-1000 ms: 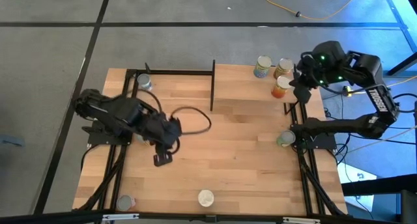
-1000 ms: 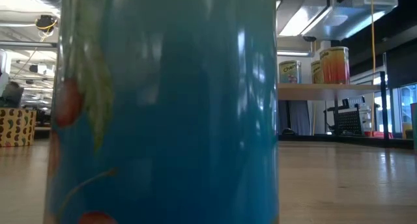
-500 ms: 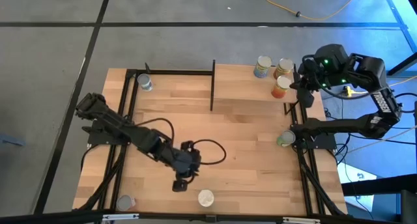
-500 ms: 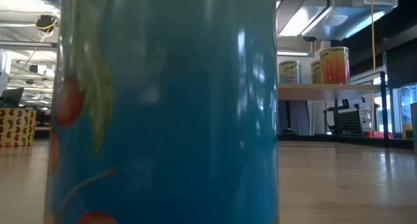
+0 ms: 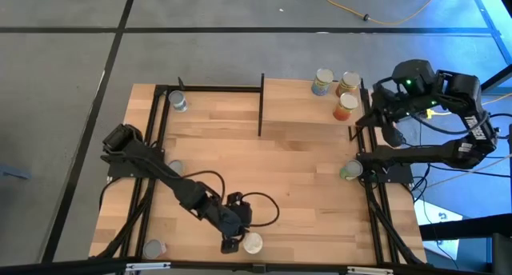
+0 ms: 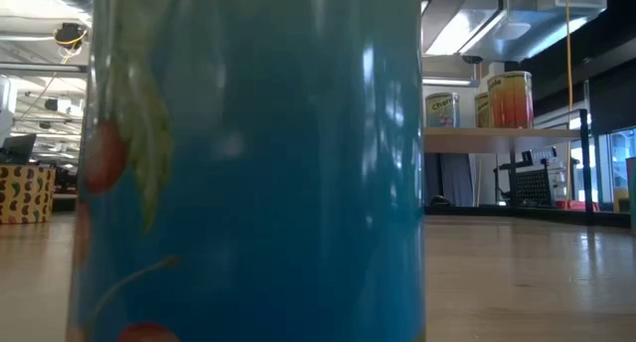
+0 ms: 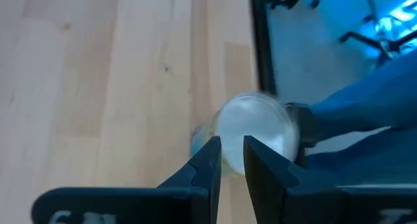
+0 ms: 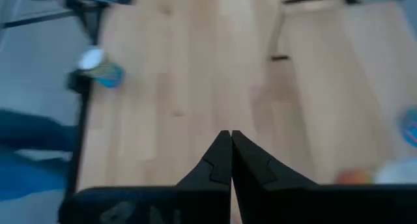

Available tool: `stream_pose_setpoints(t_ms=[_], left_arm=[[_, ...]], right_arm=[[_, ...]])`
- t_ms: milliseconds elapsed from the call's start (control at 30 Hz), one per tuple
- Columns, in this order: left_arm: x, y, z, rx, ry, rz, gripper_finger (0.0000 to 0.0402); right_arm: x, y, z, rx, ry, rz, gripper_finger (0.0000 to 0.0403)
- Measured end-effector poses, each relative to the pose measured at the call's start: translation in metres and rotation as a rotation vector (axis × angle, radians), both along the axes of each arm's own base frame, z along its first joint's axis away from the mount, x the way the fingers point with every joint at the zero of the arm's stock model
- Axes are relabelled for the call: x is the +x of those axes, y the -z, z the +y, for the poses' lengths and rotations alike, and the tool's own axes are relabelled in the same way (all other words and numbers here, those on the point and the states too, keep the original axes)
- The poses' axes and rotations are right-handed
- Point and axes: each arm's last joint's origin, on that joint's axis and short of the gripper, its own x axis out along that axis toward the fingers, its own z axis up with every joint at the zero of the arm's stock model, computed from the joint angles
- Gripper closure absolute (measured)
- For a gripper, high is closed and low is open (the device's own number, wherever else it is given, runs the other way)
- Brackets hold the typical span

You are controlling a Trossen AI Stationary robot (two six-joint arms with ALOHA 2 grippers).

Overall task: Pick and place cans onto a shelf
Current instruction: Put the blue can on the shelf

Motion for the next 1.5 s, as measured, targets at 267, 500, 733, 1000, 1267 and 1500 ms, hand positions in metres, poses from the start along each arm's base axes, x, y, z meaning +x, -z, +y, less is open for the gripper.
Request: stream_pose_setpoints(t_ms=[267, 500, 733, 1000, 1267, 1500], left_arm=[[0.006, 0.012, -0.007, -0.057, -0.077, 0.012, 0.0343], [0.006, 0.019, -0.011, -0.04, -0.112, 0.009, 0.0343], [0.008, 0.023, -0.013, -0.027, -0.122, 0.005, 0.0343], [0.008, 0.026, -0.015, -0.027, -0.114, 0.012, 0.0343], [0.009, 0.034, -0.016, -0.021, -0.109, 0.038, 0.0343], [0.009, 0.033, -0.016, -0.019, -0.107, 0.036, 0.0343]], right_arm=[[-0.001, -0.001, 0.004, 0.004, -0.042, -0.01, 0.0398], [-0.001, 0.0, 0.005, -0.011, -0.063, -0.011, 0.0399], [-0.001, 0.0, 0.005, -0.015, -0.065, -0.011, 0.0398], [-0.001, 0.0, 0.004, -0.045, -0.038, 0.003, 0.0397], [-0.001, -0.001, 0.005, -0.013, -0.099, -0.023, 0.0399], [-0.001, -0.001, 0.006, -0.012, -0.1, -0.024, 0.0397]])
